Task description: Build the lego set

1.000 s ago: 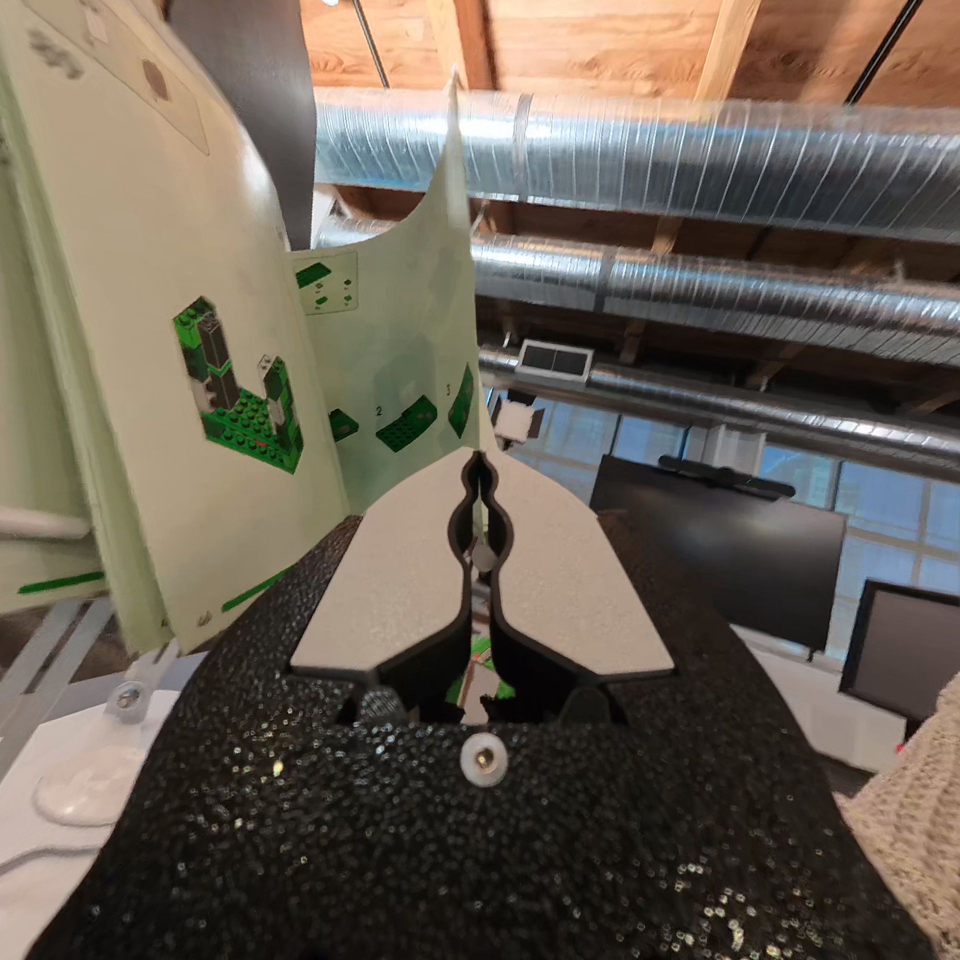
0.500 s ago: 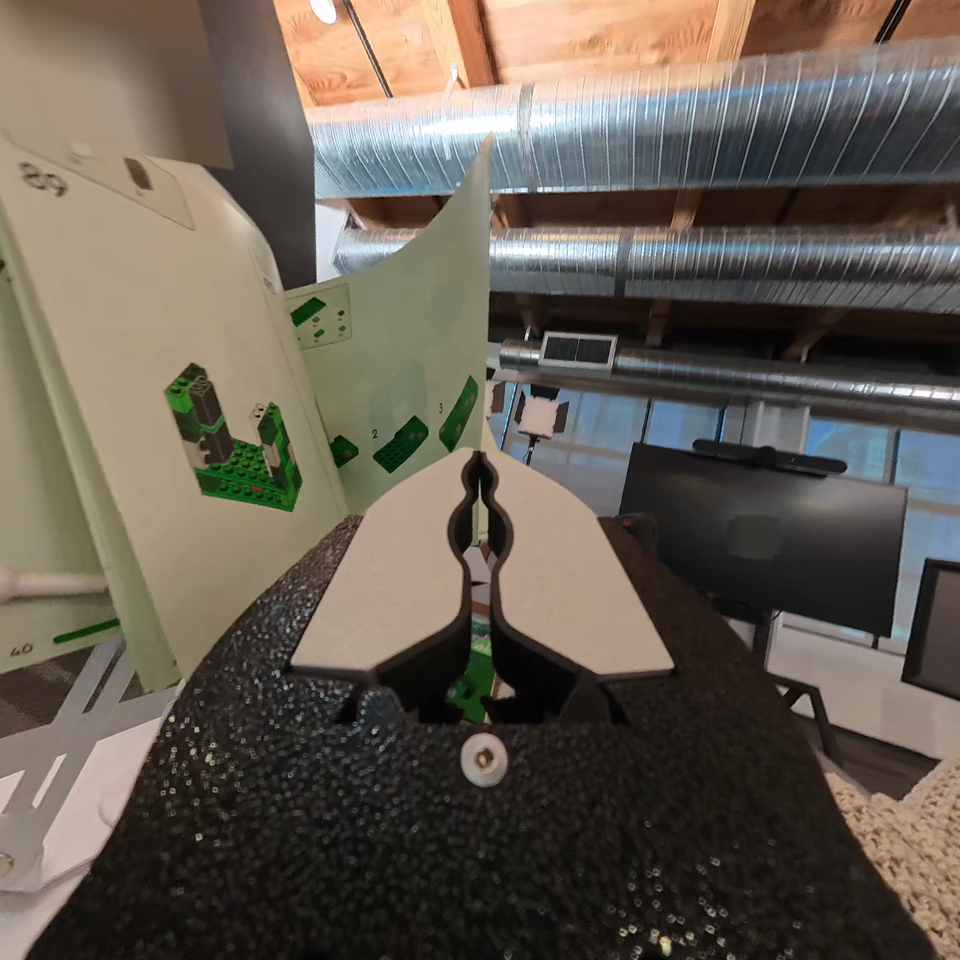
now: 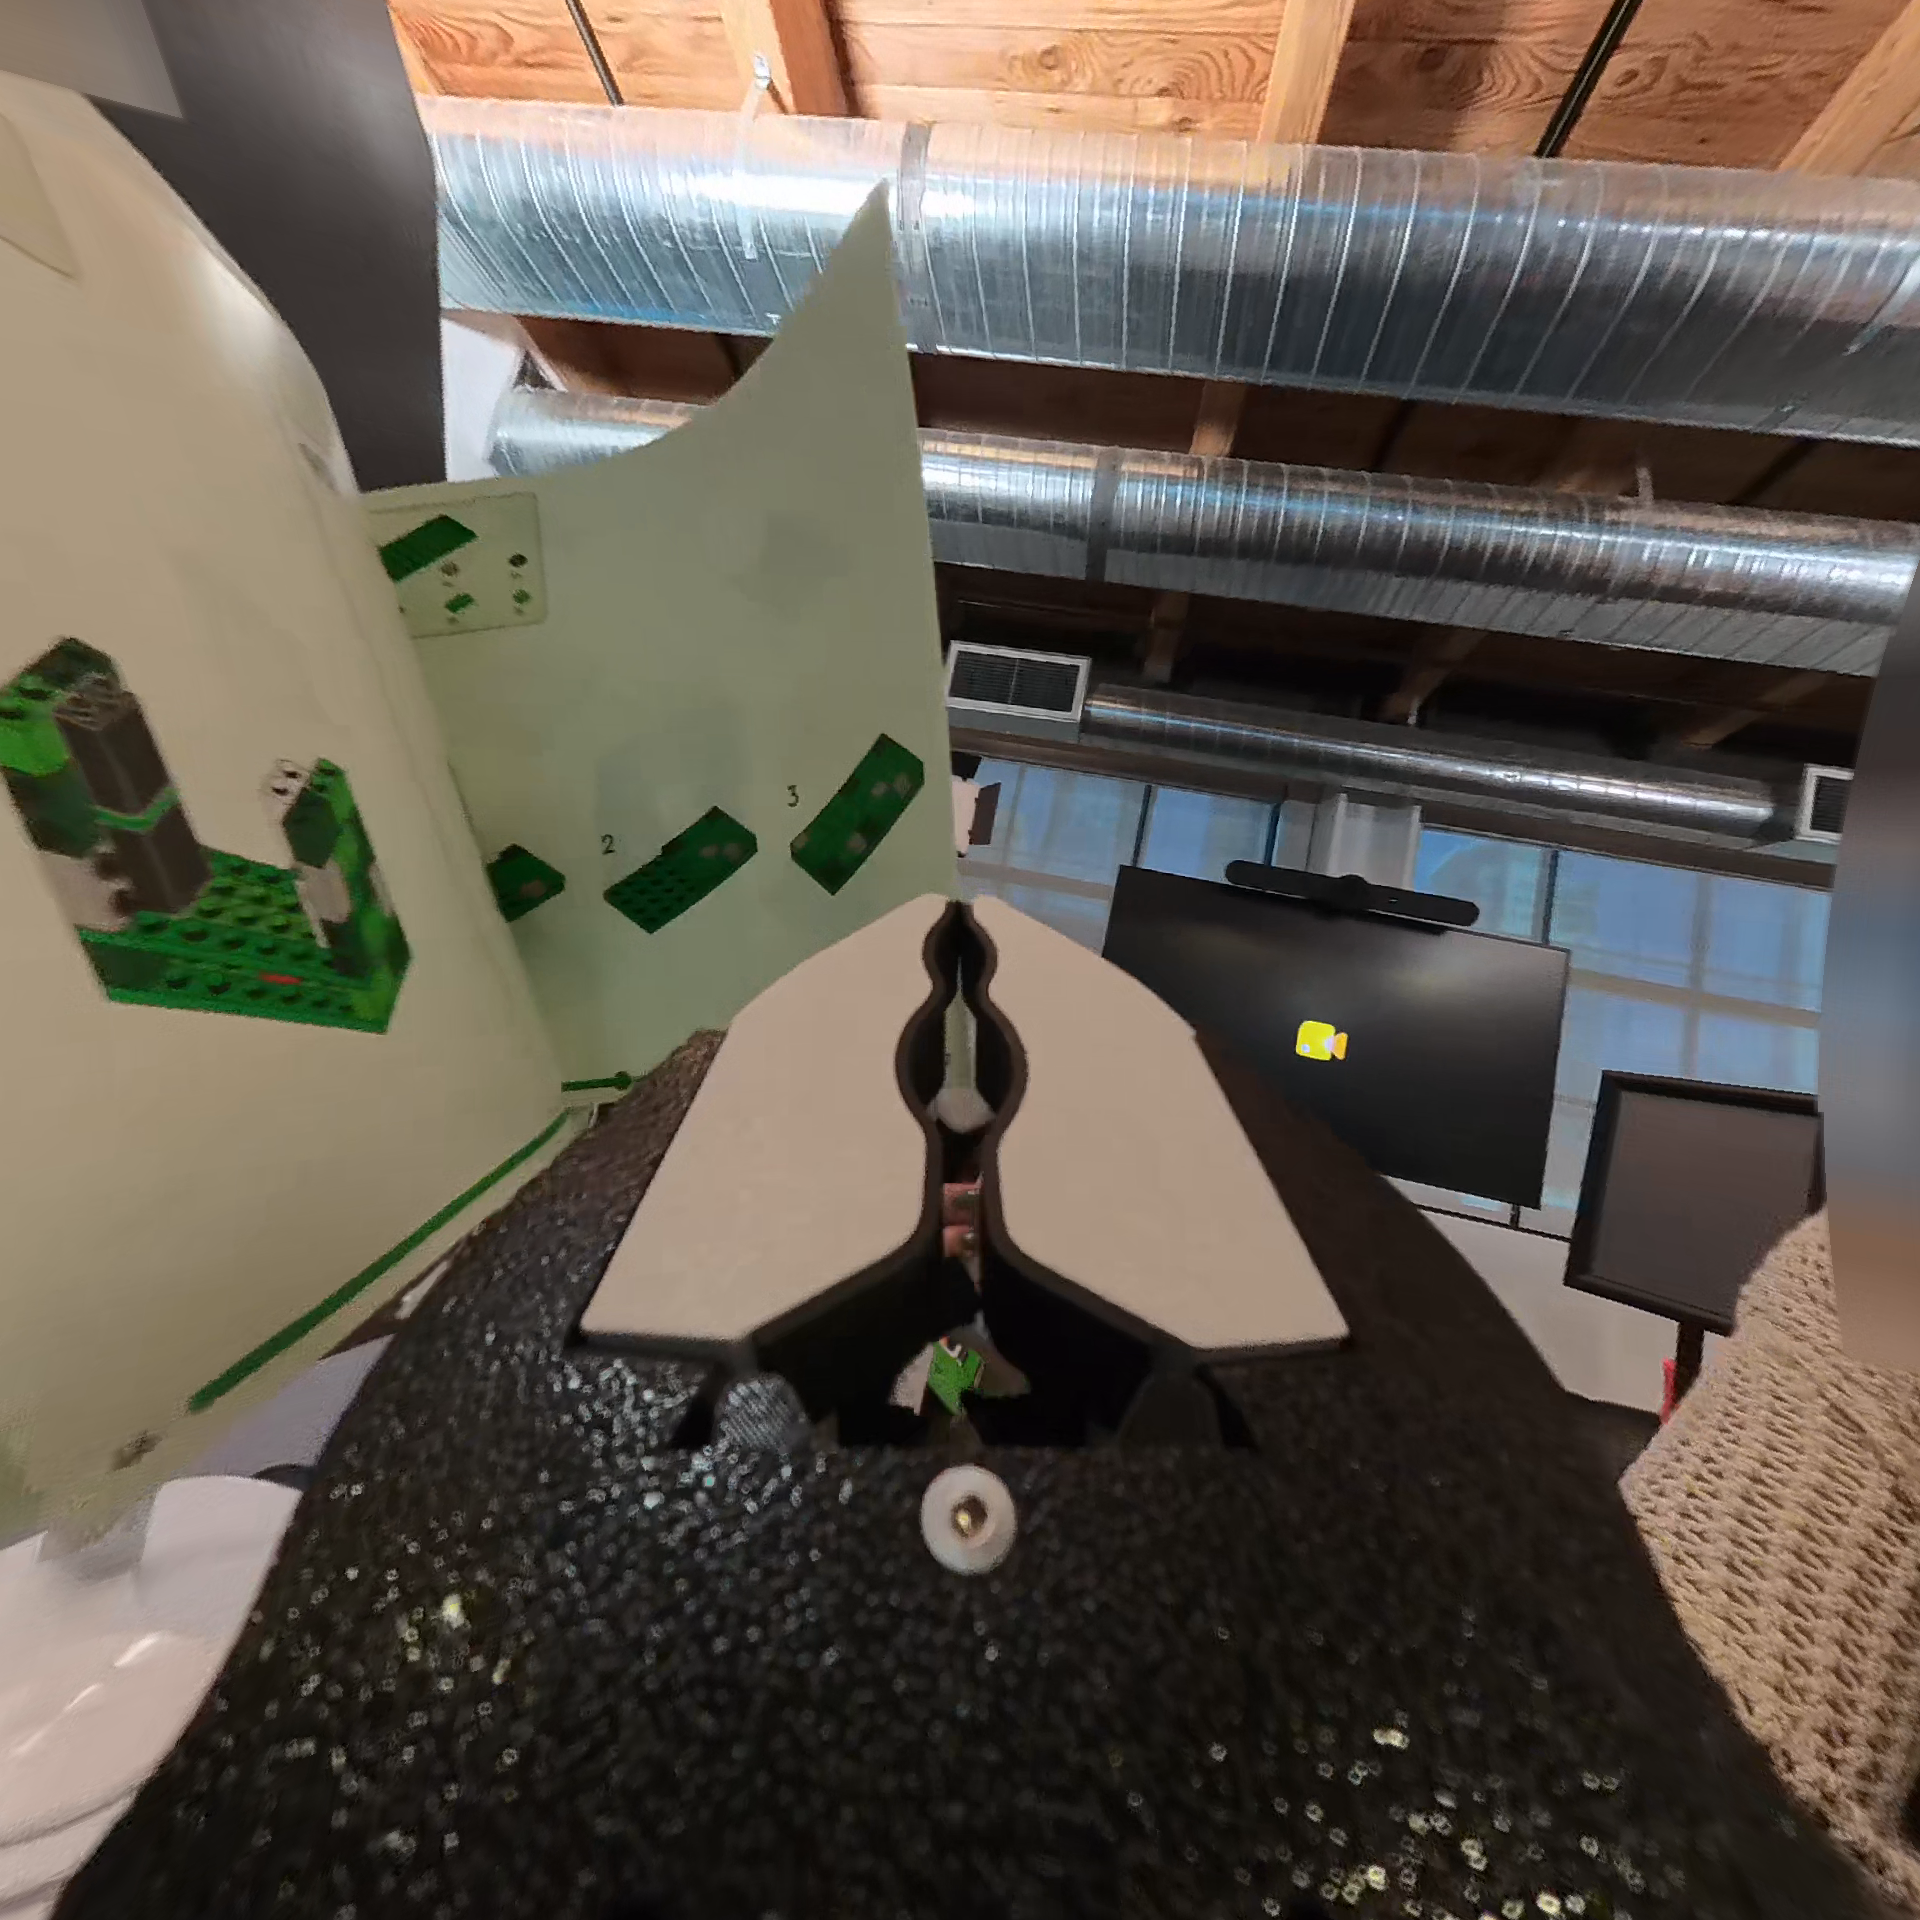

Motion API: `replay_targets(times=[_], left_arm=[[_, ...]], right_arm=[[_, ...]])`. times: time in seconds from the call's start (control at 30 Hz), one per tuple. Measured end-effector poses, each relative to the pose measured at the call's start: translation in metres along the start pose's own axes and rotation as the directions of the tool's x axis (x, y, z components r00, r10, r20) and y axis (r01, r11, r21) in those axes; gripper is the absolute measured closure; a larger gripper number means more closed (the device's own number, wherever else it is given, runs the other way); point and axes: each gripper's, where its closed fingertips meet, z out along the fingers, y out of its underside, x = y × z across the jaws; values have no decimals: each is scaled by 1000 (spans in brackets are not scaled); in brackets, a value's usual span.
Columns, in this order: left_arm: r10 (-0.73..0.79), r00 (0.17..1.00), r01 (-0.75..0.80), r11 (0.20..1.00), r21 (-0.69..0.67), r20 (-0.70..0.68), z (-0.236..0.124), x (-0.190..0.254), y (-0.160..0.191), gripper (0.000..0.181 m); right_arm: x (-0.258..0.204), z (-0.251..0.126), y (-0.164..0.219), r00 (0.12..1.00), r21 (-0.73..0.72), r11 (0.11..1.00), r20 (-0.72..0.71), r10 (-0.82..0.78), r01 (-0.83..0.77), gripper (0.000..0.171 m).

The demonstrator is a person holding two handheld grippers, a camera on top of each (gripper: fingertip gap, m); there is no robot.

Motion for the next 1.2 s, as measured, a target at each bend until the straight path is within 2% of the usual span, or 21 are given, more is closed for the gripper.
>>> replay_targets(times=[0.07,0.13,0.17,0.23,0.33,0.6,0.83,1.07,1.2], left_arm=[[-5,1000,5,1000,-10,-13,7,1,4,181],[-17,999,16,1000,-18,-34,12,5,7,181],[-27,998,26,999,-18,-48,16,8,8,181],[-53,995,51,998,-20,-85,24,14,12,181],[-91,988,88,996,-32,-124,33,21,18,181],[-188,960,175,981,-82,-207,54,32,42,181],[-179,966,165,982,-87,-185,59,30,47,181],[-127,984,114,988,-107,-124,65,25,53,181],[-90,992,78,988,-132,-89,68,23,57,181]], right_arm=[[-9,-10,-23,990,129,982,10,-140,138,111],[-41,-18,-35,960,212,963,185,-208,168,110],[-60,-20,-32,927,197,971,321,-195,136,109],[-88,-19,-13,851,38,997,520,-75,64,108],[-109,-20,13,783,-105,992,622,9,72,106],[-117,-24,28,738,-195,979,670,85,64,104],[-111,-22,29,753,-207,977,650,103,45,110],[-96,-14,25,817,-169,984,574,58,49,112],[-76,-7,16,880,-119,993,473,34,26,112]])
